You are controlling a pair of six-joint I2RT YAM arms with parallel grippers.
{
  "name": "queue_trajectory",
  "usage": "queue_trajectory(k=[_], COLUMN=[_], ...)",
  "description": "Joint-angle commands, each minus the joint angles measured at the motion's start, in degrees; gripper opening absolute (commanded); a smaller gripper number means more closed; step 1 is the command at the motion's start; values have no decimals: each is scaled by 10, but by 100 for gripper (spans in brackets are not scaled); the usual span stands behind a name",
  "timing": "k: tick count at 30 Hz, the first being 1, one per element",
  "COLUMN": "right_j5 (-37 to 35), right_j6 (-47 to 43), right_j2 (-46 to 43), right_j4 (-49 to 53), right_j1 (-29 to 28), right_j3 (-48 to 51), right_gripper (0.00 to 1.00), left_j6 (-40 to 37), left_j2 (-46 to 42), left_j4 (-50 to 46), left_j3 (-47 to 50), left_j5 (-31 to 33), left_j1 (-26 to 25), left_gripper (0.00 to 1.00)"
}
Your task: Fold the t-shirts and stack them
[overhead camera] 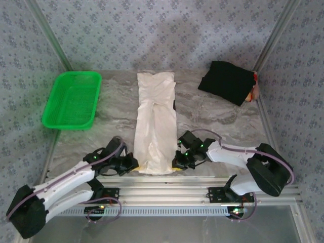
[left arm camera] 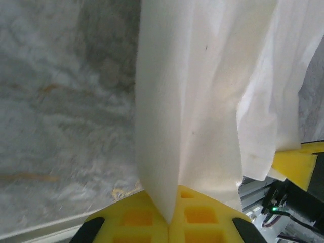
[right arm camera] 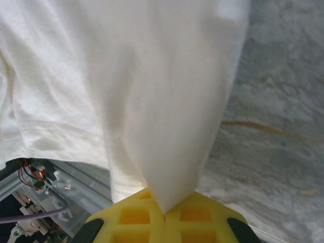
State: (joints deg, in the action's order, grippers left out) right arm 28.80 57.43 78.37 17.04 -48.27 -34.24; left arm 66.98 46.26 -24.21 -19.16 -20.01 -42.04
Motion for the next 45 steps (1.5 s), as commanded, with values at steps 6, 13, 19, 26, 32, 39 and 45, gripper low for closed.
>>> queue_trajectory(k=[6, 13, 19, 26, 32, 39, 45], right_j5=[-16, -16, -9, 17, 37, 55, 70], right_j6=[24, 23, -2, -89, -171, -241, -276], right_j2=[-33, -42, -49, 28, 134, 254, 352], right_j4=[71, 101, 161, 209, 254, 304, 344], right_j1=[-23, -37, 1, 89, 159, 220, 250], right_j3=[7, -21, -101, -228, -354, -490, -603], right_gripper=[0, 0, 0, 0, 0, 0, 0], left_j6=[98, 93, 41, -96, -206, -268, -296], left_j2=[-81, -78, -16, 136, 263, 384, 475], left_j4=[-87, -101, -93, -107, -133, -130, -123], left_j3=[38, 7, -91, -246, -368, -462, -524], left_j5=[34, 45, 15, -54, -104, -128, -138], left_j1=[-67, -69, -16, 103, 198, 249, 279], left_gripper=[0, 0, 0, 0, 0, 0, 0])
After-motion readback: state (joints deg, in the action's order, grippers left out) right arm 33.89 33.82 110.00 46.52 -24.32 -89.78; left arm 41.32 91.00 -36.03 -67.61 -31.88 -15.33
